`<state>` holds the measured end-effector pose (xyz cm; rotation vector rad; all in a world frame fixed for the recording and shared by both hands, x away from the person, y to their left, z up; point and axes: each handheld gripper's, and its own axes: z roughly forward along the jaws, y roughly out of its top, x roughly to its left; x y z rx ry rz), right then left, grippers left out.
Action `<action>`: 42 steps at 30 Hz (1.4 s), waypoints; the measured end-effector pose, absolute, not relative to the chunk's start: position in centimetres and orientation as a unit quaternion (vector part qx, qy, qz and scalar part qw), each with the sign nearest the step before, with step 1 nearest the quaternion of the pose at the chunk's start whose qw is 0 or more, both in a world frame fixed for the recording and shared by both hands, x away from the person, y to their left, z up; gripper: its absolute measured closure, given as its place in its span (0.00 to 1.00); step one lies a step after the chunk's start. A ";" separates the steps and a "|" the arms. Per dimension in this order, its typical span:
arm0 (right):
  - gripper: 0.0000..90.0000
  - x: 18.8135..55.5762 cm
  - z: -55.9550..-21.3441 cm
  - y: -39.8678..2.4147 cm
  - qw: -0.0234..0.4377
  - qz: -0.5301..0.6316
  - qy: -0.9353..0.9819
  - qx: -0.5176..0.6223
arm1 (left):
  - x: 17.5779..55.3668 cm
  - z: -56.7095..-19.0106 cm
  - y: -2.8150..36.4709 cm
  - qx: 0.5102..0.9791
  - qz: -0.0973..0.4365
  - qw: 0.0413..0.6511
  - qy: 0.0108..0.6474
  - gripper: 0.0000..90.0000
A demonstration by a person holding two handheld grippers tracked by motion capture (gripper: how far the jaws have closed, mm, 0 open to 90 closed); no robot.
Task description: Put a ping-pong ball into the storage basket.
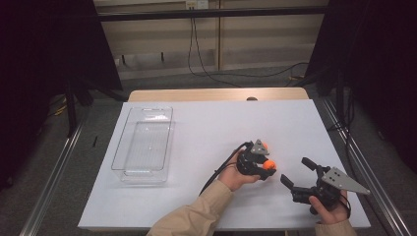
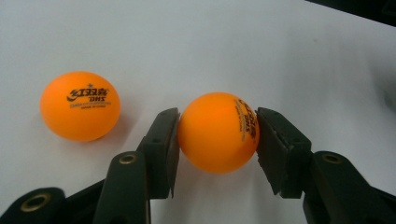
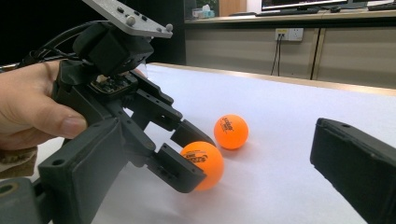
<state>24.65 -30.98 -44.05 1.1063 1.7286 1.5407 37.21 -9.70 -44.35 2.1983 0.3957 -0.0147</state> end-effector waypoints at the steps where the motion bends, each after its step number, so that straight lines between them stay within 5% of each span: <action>1: 0.03 24.7 -44.1 -31.0 0.284 0.575 0.647 0.413 | 37.2 -44.3 -9.6 0.885 -0.007 0.438 0.159 0.57; 42: 0.03 24.8 -44.1 -30.8 0.283 0.573 0.652 0.409 | 37.8 -43.9 -5.2 0.879 -0.011 0.432 0.202 0.57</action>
